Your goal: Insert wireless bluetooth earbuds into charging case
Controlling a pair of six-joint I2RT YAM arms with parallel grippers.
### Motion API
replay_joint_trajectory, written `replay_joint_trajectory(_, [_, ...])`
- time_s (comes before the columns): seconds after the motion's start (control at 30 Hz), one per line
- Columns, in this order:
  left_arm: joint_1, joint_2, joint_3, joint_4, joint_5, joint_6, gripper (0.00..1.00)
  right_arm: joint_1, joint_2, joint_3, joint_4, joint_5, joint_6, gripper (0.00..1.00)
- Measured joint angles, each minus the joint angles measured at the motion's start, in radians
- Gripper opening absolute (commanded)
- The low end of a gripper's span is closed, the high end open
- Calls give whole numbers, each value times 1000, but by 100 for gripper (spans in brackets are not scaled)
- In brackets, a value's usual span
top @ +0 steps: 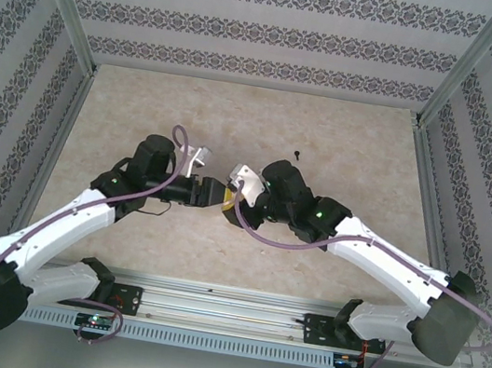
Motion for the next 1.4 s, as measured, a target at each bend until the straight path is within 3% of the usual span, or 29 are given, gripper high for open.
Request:
replay_joint_trajectory(0.27, [0, -68, 20, -56, -1, 83, 64, 0, -42, -21, 87, -6, -66, 30])
replay_joint_trajectory(0.73, [1, -6, 39, -102, -2, 128, 59, 18, -23, -19, 81, 32, -140, 30])
replay_joint_trajectory(0.97, [1, 35, 38, -35, -3, 100, 55, 46, -8, -8, 81, 22, -153, 30])
replay_joint_trajectory(1.13, [1, 45, 29, -2, 6, 85, 45, 50, -3, 2, 88, 22, -153, 30])
replay_joint_trajectory(1.4, [1, 45, 23, 3, 7, 82, 19, 50, 29, 20, 68, 47, -150, 35])
